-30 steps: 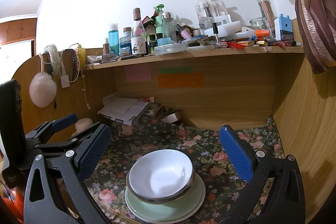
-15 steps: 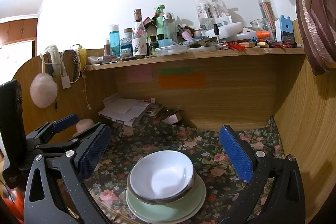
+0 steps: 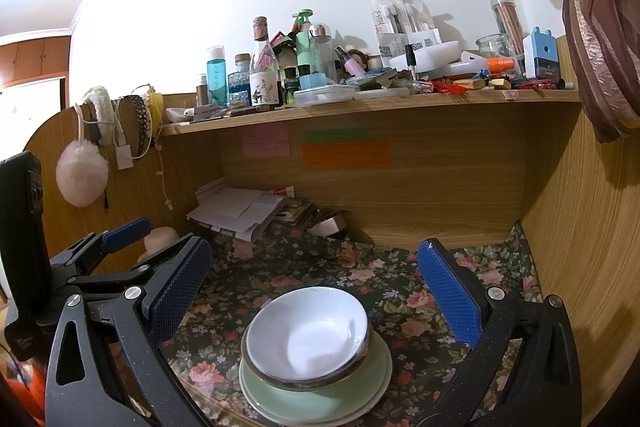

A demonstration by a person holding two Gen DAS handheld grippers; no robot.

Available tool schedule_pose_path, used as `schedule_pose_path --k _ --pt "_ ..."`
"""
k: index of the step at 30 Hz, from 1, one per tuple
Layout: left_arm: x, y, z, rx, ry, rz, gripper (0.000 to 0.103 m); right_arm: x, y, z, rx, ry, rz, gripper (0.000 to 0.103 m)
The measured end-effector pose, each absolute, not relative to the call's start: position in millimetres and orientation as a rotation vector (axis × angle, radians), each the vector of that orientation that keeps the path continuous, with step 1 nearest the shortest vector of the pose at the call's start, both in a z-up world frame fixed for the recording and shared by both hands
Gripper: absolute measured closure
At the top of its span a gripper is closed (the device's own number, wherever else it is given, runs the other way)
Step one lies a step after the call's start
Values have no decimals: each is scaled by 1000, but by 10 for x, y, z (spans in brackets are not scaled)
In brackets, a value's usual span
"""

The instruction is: Organize plates and bowls

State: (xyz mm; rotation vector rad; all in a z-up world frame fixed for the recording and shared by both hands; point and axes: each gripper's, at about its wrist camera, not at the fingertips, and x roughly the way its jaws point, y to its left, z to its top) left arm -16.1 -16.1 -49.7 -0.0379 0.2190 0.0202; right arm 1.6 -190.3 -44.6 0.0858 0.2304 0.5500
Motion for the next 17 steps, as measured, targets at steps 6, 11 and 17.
schedule_pose_path --k 6,11,17 --pt "-140 -169 -498 -46 227 17 5 22 -1905 -445 87 232 550 0" --pt "-136 -178 -499 -51 227 11 5 29 -1906 -455 90 236 549 0" --pt "-133 -192 -505 -51 220 12 5 58 -1901 -492 104 250 545 0"
